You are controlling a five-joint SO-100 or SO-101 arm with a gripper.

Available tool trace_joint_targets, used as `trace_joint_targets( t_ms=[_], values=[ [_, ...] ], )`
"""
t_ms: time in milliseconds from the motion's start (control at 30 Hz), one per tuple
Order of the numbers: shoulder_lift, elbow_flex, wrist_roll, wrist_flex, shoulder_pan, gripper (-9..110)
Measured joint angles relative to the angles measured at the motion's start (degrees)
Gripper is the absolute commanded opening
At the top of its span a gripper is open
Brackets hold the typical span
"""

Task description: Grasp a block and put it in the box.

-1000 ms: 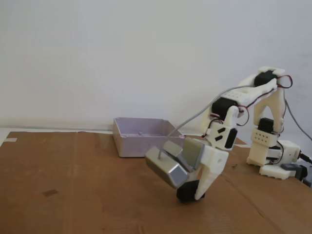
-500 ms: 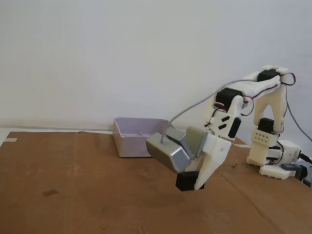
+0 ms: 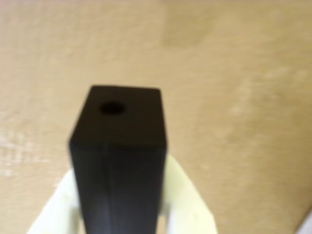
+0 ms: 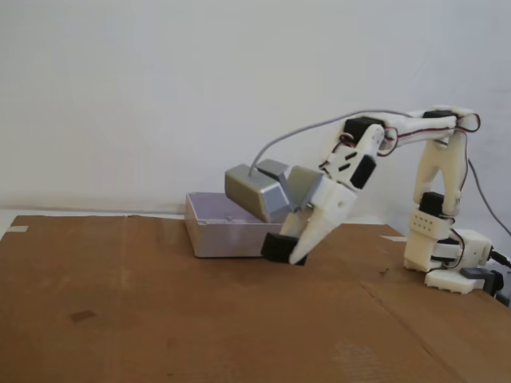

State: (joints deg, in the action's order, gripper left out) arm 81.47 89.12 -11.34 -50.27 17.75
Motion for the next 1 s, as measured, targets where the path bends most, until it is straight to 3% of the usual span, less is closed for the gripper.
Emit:
trace_joint_targets(
  t_ms=[767, 1000],
  values=[
    [14.2, 9.0, 1.3, 0.0, -12.0, 0],
    [14.2, 9.0, 1.3, 6.3, -18.1, 0]
  ],
)
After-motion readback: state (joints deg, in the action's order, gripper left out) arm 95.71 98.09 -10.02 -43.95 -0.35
